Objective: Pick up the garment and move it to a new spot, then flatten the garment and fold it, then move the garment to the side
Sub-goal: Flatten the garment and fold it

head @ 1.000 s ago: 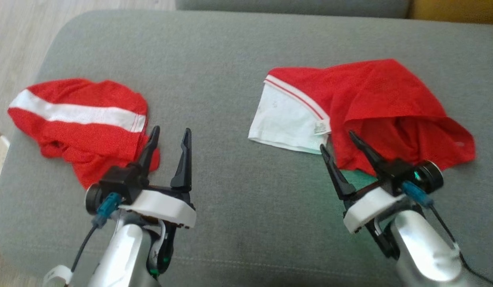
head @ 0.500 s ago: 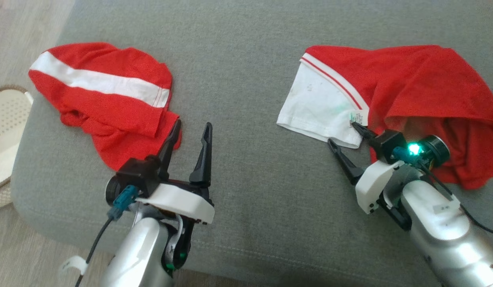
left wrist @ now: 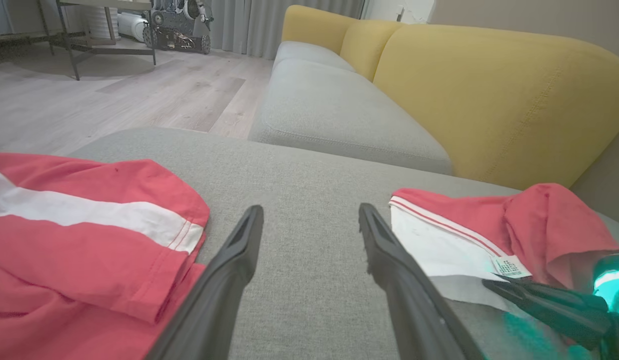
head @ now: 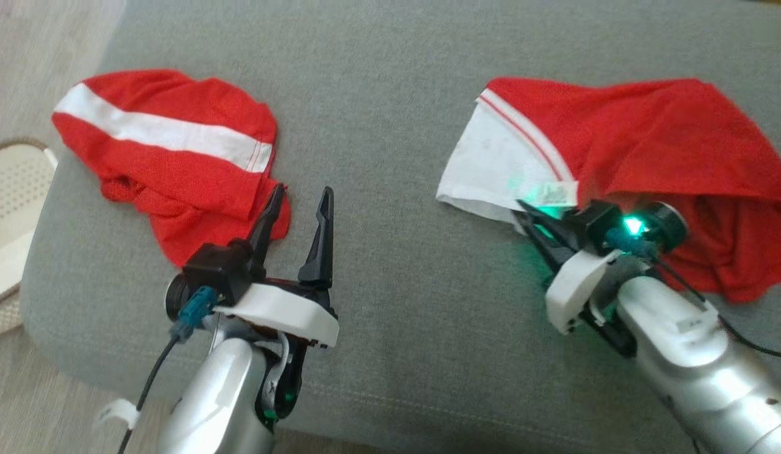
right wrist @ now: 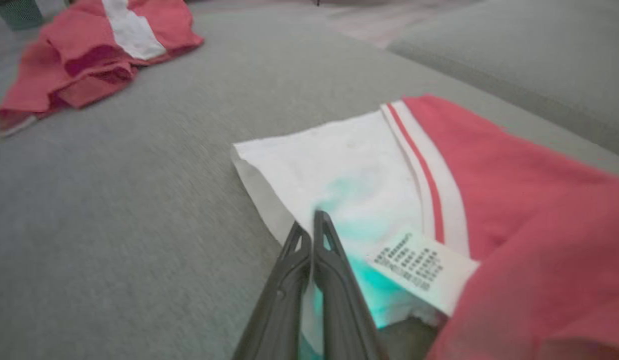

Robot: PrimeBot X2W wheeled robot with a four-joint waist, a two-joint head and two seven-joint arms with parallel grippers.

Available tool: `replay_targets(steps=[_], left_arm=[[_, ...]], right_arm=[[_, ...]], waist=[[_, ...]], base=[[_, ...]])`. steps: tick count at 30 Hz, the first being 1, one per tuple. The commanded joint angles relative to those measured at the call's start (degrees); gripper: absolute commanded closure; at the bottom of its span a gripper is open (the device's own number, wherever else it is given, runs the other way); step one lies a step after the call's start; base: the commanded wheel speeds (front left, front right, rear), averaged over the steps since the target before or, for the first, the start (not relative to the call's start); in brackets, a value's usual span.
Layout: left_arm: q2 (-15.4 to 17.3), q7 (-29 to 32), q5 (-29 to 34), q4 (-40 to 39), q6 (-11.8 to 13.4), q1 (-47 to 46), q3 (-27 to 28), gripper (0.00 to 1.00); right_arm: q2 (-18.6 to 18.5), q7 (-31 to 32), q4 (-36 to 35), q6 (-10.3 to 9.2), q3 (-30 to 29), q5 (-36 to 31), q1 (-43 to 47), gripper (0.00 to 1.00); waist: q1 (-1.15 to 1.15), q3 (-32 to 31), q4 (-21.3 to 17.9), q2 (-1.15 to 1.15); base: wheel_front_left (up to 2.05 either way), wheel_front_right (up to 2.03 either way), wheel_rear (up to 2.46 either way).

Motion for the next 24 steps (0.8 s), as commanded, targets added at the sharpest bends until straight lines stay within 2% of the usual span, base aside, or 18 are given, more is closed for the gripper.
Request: replay_targets(steps=[1,9,13,18,21,24], left_arm=[[0.4,-0.3,0.0,-1.4,0.0,-1.0,2.0,0.0],[0.4,-0.3,-0.6,-0.4,-0.7,1.2,3.0,0.0],[0.4,-0.3,-1.1,0.0,-1.1,2.8,4.0,0.0],[0.4,-0.3,-1.7,-0.7,-1.2,3.4,4.4,0.0],[0.4,-0.3,-2.0,-1.4,-1.0,2.9,3.7,0.0],[0.4,-0.3,-2.4,-2.1,-0.9,2.0,2.3,0.0]], right_arm=[[0.9,-2.0,-3.5,-0.04,1.9,1.2,-0.6,1.0],[0.3,-4.8,-18.5,-0.04,10.9,7.8,-2.2,1.0],[-1.3,-5.3,-28.0,-0.04,12.4,11.4,-3.8,1.0],[-5.0,-4.4,-34.1,-0.04,6.9,13.7,-7.1,1.0],[-7.3,-1.7,-32.7,-0.04,2.7,14.0,-10.4,1.0],[-9.2,1.1,-28.3,-0.04,0.2,14.3,-15.1,1.0]], waist=[[0.0,-1.6,-1.1,0.0],[0.0,-7.2,-3.5,0.0],[0.0,-9.6,-4.1,0.0],[0.0,-9.9,-3.1,0.0],[0.0,-8.7,-1.4,0.0],[0.0,-6.6,0.9,0.0]], base=[[0.0,0.0,0.0],[0.0,0.0,0.0],[0.0,0.0,0.0],[0.0,0.0,0.0],[0.0,0.0,0.0],[0.0,0.0,0.0]])
